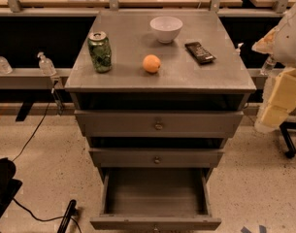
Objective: Place rxbar chocolate into bottom drawer
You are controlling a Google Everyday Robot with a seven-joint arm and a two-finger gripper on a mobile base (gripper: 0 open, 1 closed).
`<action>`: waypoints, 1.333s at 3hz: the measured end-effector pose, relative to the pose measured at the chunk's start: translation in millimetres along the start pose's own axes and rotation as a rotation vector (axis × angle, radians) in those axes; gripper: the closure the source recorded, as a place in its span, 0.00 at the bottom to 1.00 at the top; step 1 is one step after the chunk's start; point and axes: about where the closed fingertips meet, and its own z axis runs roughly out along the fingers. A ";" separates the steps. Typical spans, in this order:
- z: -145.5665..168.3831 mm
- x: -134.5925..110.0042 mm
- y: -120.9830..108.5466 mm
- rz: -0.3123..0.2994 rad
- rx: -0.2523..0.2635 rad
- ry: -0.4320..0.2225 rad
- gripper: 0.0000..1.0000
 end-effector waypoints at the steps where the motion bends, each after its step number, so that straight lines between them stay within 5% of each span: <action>1: -0.8 -0.1 -3.2 -0.004 0.009 -0.003 0.00; 2: 7.1 3.4 -48.5 -0.017 0.055 -0.025 0.00; 3: 32.7 3.5 -120.6 -0.021 0.103 -0.078 0.00; 4: 71.2 -3.0 -190.0 0.042 0.139 -0.185 0.00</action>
Offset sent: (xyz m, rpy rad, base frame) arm 0.1517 -0.0531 0.0117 0.0216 -0.1773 0.0287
